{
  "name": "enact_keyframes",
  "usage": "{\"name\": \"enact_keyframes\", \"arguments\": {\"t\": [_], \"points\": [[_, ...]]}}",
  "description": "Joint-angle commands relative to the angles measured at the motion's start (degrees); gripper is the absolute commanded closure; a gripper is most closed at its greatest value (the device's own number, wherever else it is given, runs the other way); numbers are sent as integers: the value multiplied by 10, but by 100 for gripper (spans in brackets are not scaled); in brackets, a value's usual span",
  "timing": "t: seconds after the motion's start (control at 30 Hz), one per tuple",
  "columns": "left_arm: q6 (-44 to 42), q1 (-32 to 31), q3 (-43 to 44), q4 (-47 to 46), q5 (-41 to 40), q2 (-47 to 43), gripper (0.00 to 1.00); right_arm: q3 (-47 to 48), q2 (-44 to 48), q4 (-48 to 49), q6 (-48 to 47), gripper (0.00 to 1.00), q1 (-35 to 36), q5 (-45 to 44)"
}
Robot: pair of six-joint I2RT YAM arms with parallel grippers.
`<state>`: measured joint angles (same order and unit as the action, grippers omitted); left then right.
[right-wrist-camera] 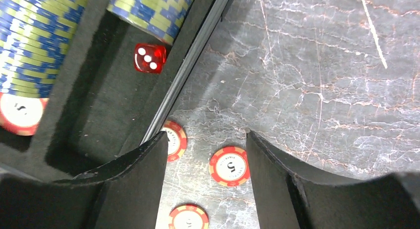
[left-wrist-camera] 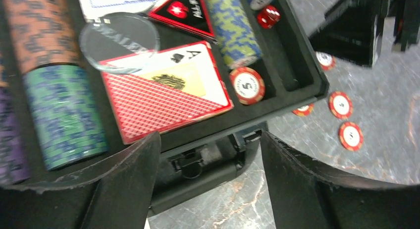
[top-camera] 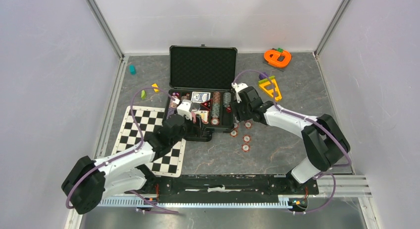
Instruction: Pack up texas hold em set
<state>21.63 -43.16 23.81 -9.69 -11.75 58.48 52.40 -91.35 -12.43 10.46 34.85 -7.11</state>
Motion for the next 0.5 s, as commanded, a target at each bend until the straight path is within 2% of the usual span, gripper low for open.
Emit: {"name": "enact_keyframes", "arguments": {"t": [0.0,0.2,0.3,0.47], "points": [[-24,1,28,-57,110,26,23,20,57,23,12,35,-29,41],[-29,-10,28,-120,228,71,37,-8,90,51,39,35,-38,122],[-42,-45,34,-134,220,95,43,-24,74,90,69,37,-37,185],[-32,-74,52,-138,202,155,46,-23,32,101,82,40,-30,179]]}}
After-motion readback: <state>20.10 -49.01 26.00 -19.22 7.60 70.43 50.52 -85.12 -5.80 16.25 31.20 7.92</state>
